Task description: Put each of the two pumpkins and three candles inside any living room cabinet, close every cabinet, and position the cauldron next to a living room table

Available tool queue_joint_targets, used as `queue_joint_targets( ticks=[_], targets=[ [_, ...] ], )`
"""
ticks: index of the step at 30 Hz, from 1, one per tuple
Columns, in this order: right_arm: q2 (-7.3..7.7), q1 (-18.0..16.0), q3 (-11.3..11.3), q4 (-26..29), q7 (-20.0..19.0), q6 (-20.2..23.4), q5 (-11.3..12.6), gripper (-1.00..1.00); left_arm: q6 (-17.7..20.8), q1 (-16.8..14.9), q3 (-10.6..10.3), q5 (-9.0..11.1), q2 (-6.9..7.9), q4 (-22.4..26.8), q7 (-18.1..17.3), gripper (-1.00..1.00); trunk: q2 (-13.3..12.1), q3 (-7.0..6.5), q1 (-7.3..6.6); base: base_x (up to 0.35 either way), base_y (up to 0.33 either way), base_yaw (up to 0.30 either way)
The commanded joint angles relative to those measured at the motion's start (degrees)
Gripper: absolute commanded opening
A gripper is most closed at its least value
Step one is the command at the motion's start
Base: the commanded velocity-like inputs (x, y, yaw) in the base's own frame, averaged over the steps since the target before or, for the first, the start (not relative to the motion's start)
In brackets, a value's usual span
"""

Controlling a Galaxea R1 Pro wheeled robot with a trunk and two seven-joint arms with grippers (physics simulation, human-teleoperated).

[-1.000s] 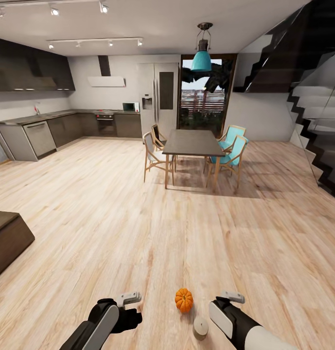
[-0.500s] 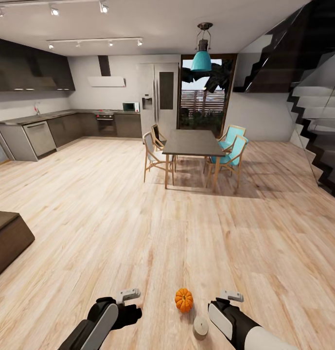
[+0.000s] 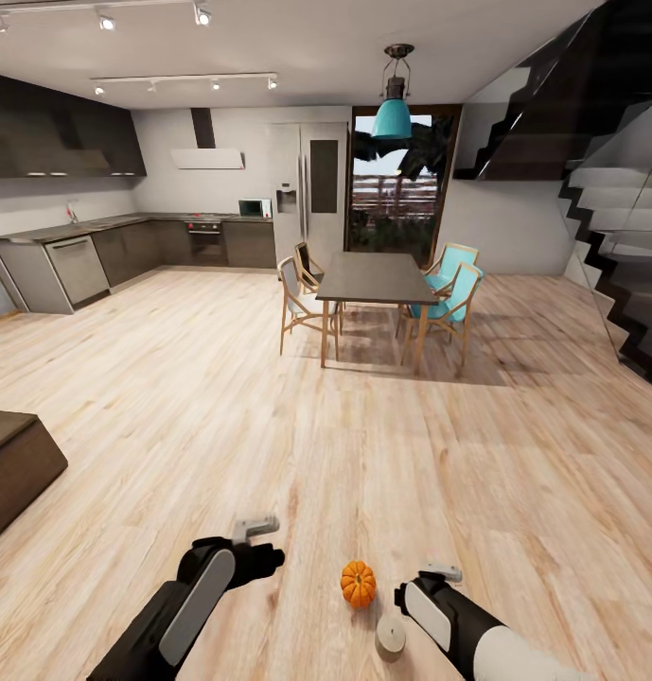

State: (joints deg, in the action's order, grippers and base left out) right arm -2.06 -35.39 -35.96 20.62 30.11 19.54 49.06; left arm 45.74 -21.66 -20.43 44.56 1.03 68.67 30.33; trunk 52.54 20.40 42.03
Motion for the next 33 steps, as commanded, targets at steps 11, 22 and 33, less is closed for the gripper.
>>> queue_joint_targets(
  ticks=[11, 22, 33],
  targets=[
    [0.16, -2.3, -0.47, 0.08, 0.09, 0.48, 0.25, 1.0, 0.14, -0.49, 0.04, 0.47, 0.85, 1.92, 0.68, 1.0, 3.26, 1.51, 1.77, 0.0, 0.0, 0.0],
    [0.33, -2.32, -0.51, 0.14, 0.04, 0.42, 0.08, 1.0, 0.14, -0.49, 1.39, 1.02, 1.32, 1.91, 0.54, 1.0, 7.67, 3.49, 4.18, 0.0, 0.0, 0.0],
    [0.29, -2.93, -0.46, 0.81, 0.31, 1.01, 0.06, 1.0, 0.21, -0.49, 1.77, 1.18, 2.23, 1.79, 0.47, 1.0, 12.09, 5.46, 6.6, 0.0, 0.0, 0.0]
  ],
)
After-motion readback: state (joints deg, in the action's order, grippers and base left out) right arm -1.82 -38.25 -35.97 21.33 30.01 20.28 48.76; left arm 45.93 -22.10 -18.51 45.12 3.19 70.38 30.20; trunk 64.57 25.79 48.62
